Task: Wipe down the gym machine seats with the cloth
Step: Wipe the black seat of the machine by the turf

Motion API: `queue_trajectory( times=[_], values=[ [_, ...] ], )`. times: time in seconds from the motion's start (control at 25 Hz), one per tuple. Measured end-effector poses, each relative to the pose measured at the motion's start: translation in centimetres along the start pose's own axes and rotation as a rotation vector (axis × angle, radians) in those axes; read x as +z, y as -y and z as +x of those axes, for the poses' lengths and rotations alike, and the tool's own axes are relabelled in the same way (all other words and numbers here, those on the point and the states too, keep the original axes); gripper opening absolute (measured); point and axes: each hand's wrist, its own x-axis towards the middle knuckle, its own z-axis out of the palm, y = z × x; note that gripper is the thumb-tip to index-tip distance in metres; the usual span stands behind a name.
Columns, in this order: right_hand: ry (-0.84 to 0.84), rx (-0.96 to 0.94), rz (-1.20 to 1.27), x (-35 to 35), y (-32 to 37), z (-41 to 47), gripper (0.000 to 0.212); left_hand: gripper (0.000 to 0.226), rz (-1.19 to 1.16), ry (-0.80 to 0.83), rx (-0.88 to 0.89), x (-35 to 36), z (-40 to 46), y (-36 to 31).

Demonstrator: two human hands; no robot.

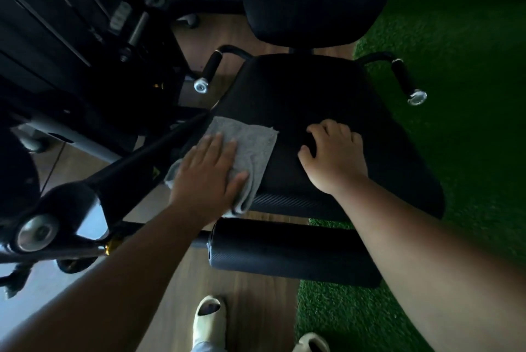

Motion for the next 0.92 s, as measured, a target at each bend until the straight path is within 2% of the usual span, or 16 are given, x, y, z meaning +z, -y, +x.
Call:
queue_trajectory(
  times=[0.12,0.2,0.32,0.52,0.6,0.68,0.8,0.92],
  values=[
    [0.015,0.001,0.007,0.0,0.0,-0.2,0.052,0.081,-0.055,-0.007,-0.143,1.0,-1.9,-0.5],
    [0.029,0.008,0.004,0.0,-0.1,0.1,0.054,0.088,-0.072,0.007,-0.242,0.2,-0.3,-1.5],
    [0.075,0.004,-0.06,-0.2,0.4,0.1,0.05,0.106,-0.068,0.157,-0.389,-1.6,4.2,-3.0],
    [0.158,-0.029,-0.059,-2.0,-0.7,4.1,0.036,0.112,-0.131,0.253,-0.465,-1.9,9.3,-2.1],
    [0.227,0.014,-0.102,-2.2,-1.9,8.2,0.046,0.112,-0.263,0.276,-0.565,-1.9,12.0,-0.2],
    [0.302,0.042,-0.136,-1.1,-2.9,11.7,0.068,0.108,-0.421,0.32,-0.605,-1.8,14.7,1.6],
    [0.375,0.08,-0.075,0.7,-3.2,15.2,0.08,0.094,-0.585,0.415,-0.57,-1.2,17.9,3.5],
    [0.356,0.101,-0.079,1.2,-3.3,15.8,0.084,0.091,-0.646,0.436,-0.486,0.1,21.5,3.8]
  ],
)
